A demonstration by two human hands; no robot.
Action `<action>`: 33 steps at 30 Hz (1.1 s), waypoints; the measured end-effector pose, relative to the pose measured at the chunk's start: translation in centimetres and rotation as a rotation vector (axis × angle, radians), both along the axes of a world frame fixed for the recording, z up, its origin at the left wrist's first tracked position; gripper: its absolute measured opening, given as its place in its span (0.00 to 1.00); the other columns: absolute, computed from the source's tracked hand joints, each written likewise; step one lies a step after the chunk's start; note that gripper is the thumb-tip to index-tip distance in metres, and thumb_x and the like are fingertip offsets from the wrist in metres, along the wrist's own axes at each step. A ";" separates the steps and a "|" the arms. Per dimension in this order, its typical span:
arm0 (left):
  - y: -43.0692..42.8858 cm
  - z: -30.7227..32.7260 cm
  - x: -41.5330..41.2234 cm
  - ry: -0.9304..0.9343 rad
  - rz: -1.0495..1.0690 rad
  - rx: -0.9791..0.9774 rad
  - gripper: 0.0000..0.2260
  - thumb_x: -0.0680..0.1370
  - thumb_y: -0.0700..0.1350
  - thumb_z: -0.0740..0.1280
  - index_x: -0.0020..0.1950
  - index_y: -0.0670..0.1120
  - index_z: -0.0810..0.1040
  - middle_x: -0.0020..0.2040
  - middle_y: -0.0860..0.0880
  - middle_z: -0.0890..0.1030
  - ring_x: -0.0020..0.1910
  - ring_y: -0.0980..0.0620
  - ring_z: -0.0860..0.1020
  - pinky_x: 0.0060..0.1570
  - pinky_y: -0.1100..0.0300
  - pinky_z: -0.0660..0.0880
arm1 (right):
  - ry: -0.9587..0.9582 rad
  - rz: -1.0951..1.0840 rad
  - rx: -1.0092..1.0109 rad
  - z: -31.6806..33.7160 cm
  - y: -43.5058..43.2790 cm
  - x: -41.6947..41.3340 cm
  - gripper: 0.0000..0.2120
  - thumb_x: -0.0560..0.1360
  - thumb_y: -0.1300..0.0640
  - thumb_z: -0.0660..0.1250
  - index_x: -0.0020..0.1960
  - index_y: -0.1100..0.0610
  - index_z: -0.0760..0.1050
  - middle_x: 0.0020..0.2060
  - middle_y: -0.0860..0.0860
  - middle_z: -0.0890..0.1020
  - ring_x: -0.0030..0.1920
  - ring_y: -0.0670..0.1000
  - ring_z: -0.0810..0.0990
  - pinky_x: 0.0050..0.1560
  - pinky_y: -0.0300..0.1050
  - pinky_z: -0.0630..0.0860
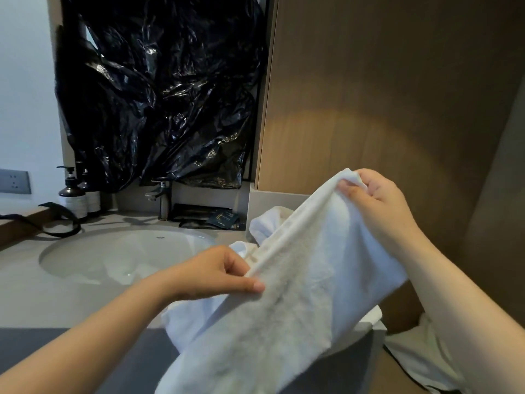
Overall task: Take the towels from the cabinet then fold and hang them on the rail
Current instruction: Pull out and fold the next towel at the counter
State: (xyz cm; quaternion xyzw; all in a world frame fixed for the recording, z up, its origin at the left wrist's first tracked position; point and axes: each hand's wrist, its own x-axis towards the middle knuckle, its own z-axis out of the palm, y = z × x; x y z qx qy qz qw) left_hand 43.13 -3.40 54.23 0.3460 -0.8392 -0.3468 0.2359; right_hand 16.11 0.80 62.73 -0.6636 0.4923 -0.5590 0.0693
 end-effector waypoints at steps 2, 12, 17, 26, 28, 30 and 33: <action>0.9 -0.6 1.2 -0.045 0.015 -0.012 0.28 0.70 0.61 0.72 0.44 0.34 0.81 0.38 0.47 0.77 0.39 0.51 0.74 0.45 0.54 0.72 | -0.032 -0.015 0.003 0.5 0.4 0.0 0.11 0.80 0.53 0.64 0.46 0.60 0.77 0.39 0.51 0.77 0.40 0.47 0.74 0.44 0.47 0.69; 4.9 -0.6 3.7 -0.065 0.156 -0.158 0.12 0.76 0.50 0.70 0.42 0.41 0.80 0.36 0.53 0.78 0.37 0.59 0.75 0.43 0.60 0.73 | -0.060 -0.082 -0.064 2.2 2.7 0.5 0.18 0.80 0.52 0.63 0.47 0.69 0.71 0.38 0.55 0.72 0.39 0.52 0.69 0.41 0.47 0.65; 3.7 4.4 7.1 -0.104 0.362 -0.570 0.08 0.76 0.48 0.70 0.42 0.44 0.81 0.38 0.45 0.81 0.39 0.49 0.78 0.44 0.52 0.73 | -0.061 -0.161 -0.057 1.8 2.6 -0.5 0.16 0.79 0.53 0.64 0.37 0.61 0.67 0.32 0.51 0.69 0.34 0.48 0.67 0.37 0.46 0.63; 0.2 12.5 6.2 -0.140 0.574 -1.309 0.09 0.73 0.40 0.70 0.35 0.38 0.76 0.37 0.40 0.77 0.36 0.40 0.77 0.34 0.55 0.66 | -0.075 -0.251 -0.143 3.5 -1.4 -1.9 0.06 0.79 0.53 0.66 0.48 0.55 0.76 0.39 0.53 0.80 0.36 0.49 0.82 0.32 0.38 0.76; -0.3 10.0 4.5 -0.140 0.497 -1.304 0.08 0.72 0.38 0.73 0.35 0.38 0.77 0.38 0.39 0.78 0.35 0.40 0.78 0.32 0.54 0.70 | -0.237 -0.170 -0.066 2.1 -1.9 -3.1 0.04 0.80 0.56 0.65 0.53 0.56 0.74 0.48 0.55 0.80 0.44 0.50 0.84 0.39 0.39 0.81; -1.2 5.5 3.0 -0.256 0.368 -1.156 0.05 0.75 0.41 0.71 0.42 0.40 0.81 0.44 0.41 0.80 0.41 0.40 0.79 0.38 0.51 0.76 | -0.316 -0.129 0.072 -1.1 -2.0 -4.6 0.08 0.79 0.61 0.65 0.57 0.59 0.73 0.53 0.59 0.79 0.54 0.57 0.82 0.55 0.54 0.81; -1.8 -1.0 1.4 -0.484 0.270 -0.882 0.10 0.80 0.50 0.63 0.50 0.45 0.80 0.52 0.48 0.79 0.50 0.46 0.78 0.48 0.52 0.74 | -0.168 -0.155 0.376 -6.9 -1.7 -6.5 0.14 0.78 0.59 0.65 0.59 0.66 0.72 0.53 0.66 0.75 0.54 0.64 0.76 0.61 0.65 0.75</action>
